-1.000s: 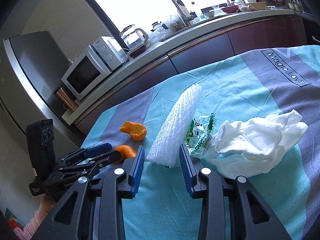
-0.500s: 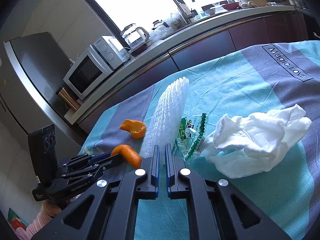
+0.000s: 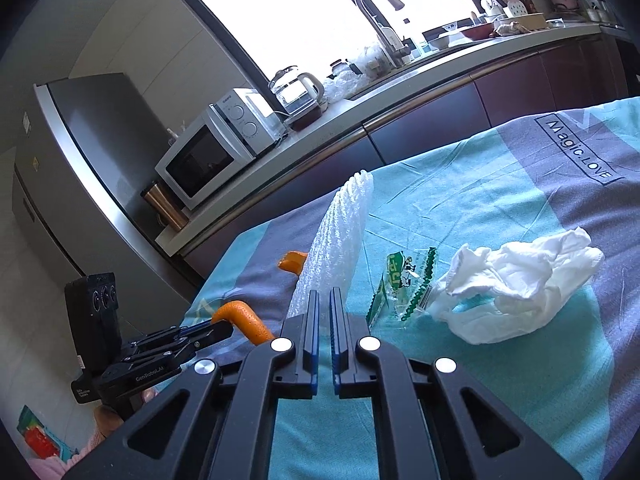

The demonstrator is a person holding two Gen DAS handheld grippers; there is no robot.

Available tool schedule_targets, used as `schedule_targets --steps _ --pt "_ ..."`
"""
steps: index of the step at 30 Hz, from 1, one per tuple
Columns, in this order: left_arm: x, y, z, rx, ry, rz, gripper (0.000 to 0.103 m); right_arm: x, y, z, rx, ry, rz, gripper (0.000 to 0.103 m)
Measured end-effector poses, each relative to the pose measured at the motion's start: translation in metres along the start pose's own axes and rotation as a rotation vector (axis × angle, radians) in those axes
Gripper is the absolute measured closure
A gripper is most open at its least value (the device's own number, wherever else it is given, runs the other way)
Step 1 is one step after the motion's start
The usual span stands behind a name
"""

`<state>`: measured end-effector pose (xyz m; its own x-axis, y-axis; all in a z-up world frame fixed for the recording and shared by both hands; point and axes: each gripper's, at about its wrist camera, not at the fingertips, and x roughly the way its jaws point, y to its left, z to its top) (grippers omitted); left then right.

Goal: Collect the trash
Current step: 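Carry the orange peel and foam net over to the teal bin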

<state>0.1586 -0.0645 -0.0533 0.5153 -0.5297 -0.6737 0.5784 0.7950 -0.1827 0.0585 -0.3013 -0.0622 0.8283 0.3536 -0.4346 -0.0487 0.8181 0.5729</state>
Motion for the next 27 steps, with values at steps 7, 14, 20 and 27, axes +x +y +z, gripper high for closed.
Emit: schedule_targets --steps 7,14,20,27 --pt "-0.038 0.019 -0.014 -0.056 -0.048 0.015 0.087 -0.009 0.015 -0.001 -0.021 -0.005 0.048 0.099" --pt "-0.071 0.039 -0.029 -0.107 -0.084 0.046 0.087 -0.004 0.037 -0.008 -0.051 0.02 0.112 0.099" --pt "-0.1 0.055 -0.044 -0.15 -0.114 0.08 0.087 0.007 0.058 -0.014 -0.087 0.056 0.168 0.099" --pt "-0.127 0.073 -0.06 -0.206 -0.142 0.117 0.087 0.022 0.081 -0.023 -0.114 0.104 0.224 0.099"
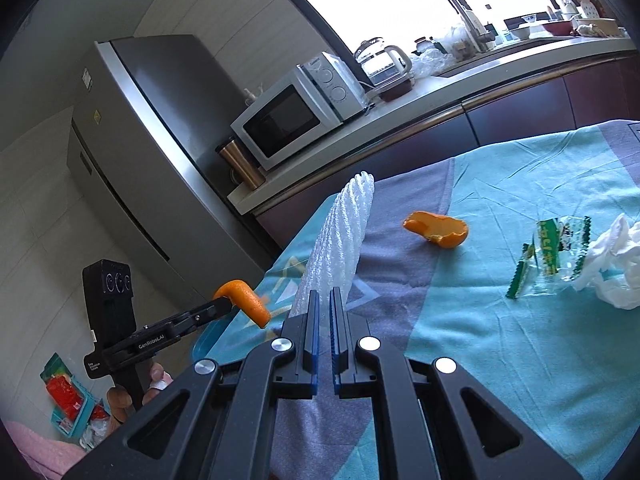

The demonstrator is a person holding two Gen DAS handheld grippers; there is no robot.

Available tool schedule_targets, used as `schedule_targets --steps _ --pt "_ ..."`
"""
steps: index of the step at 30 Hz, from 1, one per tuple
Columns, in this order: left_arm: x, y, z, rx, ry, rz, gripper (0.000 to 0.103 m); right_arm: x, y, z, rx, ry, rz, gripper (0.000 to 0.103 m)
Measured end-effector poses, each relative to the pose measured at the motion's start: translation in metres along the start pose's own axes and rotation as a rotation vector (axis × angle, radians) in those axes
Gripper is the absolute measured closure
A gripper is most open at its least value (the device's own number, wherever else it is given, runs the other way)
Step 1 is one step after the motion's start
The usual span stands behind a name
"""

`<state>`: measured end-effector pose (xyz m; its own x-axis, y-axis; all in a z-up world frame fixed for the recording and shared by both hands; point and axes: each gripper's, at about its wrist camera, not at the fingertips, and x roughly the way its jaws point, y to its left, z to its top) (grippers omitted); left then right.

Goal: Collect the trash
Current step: 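Carry the orange peel and foam net over to the teal bin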

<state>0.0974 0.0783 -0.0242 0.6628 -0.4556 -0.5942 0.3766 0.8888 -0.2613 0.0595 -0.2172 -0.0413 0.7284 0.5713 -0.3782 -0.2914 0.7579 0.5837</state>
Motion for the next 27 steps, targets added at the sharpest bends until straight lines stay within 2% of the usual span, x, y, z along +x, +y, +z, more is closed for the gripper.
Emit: schedule_targets --steps 10,27 --pt "-0.024 0.014 -0.01 -0.023 -0.029 0.067 0.087 0.023 0.026 -0.006 -0.038 0.049 0.062 0.099" --pt "-0.059 0.033 -0.021 -0.05 -0.064 0.127 0.087 0.059 0.065 -0.014 -0.096 0.123 0.146 0.099"
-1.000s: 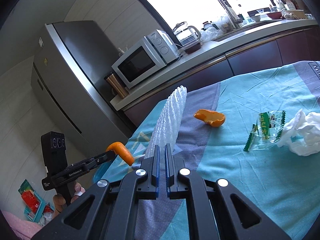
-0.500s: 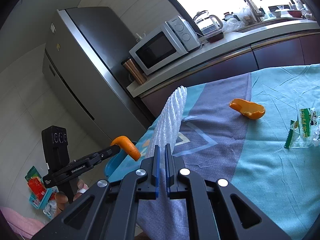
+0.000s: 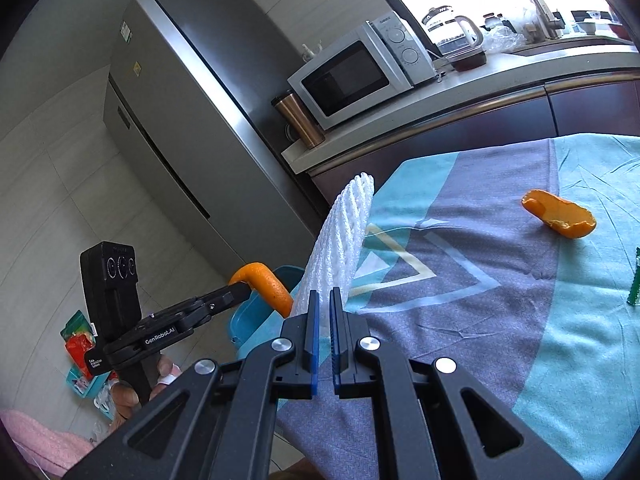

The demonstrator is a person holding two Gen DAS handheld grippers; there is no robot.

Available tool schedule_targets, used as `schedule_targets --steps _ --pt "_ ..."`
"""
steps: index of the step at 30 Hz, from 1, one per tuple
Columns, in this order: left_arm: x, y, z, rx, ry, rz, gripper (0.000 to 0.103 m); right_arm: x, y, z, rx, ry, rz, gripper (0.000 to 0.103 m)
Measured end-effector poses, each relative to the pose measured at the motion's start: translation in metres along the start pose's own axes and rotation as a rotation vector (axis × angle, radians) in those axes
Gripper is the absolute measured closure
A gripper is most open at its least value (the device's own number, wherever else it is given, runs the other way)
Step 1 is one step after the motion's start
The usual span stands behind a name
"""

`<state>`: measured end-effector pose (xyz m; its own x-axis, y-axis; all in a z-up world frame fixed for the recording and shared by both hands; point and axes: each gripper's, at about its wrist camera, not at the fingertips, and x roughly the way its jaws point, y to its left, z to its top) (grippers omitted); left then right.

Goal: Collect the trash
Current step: 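Carry the orange peel and foam net over to the teal bin, then lower into the bin and open the left gripper while the right gripper releases the foam net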

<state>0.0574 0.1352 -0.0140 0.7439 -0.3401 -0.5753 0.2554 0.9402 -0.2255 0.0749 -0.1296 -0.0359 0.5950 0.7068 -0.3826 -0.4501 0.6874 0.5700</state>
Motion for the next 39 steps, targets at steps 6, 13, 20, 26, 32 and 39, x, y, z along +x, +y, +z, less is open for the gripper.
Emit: schedule_targets --steps 6,13,20,26,32,39 --pt "-0.008 0.015 0.0 -0.018 -0.012 0.034 0.087 0.016 0.009 0.003 -0.01 0.027 0.031 0.099" --pt "-0.018 0.032 -0.001 -0.047 -0.021 0.075 0.087 0.034 0.019 0.004 -0.025 0.058 0.064 0.099" --pt "-0.028 0.052 -0.001 -0.076 -0.031 0.121 0.087 0.055 0.029 0.006 -0.045 0.091 0.092 0.099" --pt "-0.032 0.073 -0.003 -0.11 -0.032 0.167 0.087 0.074 0.039 0.005 -0.058 0.127 0.114 0.099" --pt "-0.037 0.093 -0.005 -0.135 -0.035 0.211 0.087 0.092 0.052 0.004 -0.082 0.162 0.134 0.099" --pt "-0.04 0.113 -0.007 -0.163 -0.031 0.252 0.087 0.111 0.066 0.004 -0.103 0.198 0.149 0.099"
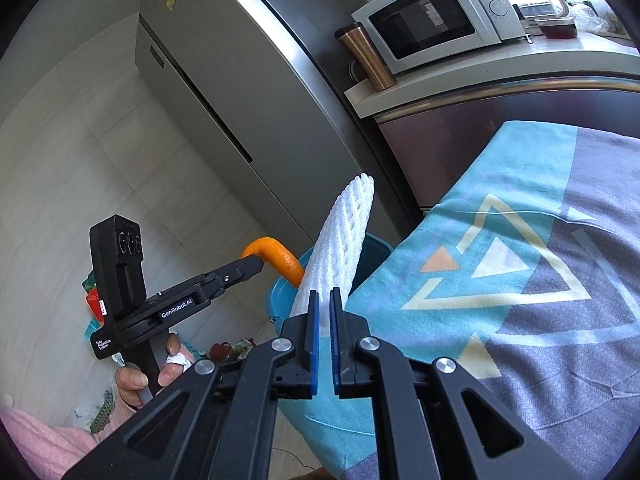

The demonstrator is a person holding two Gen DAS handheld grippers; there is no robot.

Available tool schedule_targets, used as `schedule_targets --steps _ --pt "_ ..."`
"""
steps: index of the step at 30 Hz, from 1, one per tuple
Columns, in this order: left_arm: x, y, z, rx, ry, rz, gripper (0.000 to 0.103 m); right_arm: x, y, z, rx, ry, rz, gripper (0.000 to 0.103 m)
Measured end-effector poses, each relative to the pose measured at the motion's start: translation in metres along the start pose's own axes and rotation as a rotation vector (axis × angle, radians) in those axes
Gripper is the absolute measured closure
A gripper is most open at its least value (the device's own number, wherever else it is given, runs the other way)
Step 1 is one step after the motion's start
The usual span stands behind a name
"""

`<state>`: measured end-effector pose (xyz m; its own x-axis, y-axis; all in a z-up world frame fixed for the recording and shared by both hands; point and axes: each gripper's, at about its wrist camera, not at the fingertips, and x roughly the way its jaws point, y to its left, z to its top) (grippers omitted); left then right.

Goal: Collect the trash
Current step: 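Lower into the bin and open the left gripper while the right gripper releases the foam net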

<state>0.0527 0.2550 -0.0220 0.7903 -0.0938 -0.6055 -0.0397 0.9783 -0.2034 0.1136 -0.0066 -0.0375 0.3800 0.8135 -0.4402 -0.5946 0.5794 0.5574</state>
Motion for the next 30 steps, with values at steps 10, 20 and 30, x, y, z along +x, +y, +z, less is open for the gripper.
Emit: schedule_targets --steps 10,20,30 --pt "0.018 0.021 -0.004 -0.038 0.028 0.059 0.087 0.019 0.007 0.006 -0.01 0.045 -0.002 0.099" --pt "0.031 0.034 -0.004 -0.053 0.039 0.1 0.087 0.047 0.012 0.01 -0.018 0.091 -0.006 0.099" --pt "0.053 0.044 -0.007 -0.071 0.08 0.149 0.086 0.072 0.016 0.013 -0.022 0.14 -0.031 0.099"
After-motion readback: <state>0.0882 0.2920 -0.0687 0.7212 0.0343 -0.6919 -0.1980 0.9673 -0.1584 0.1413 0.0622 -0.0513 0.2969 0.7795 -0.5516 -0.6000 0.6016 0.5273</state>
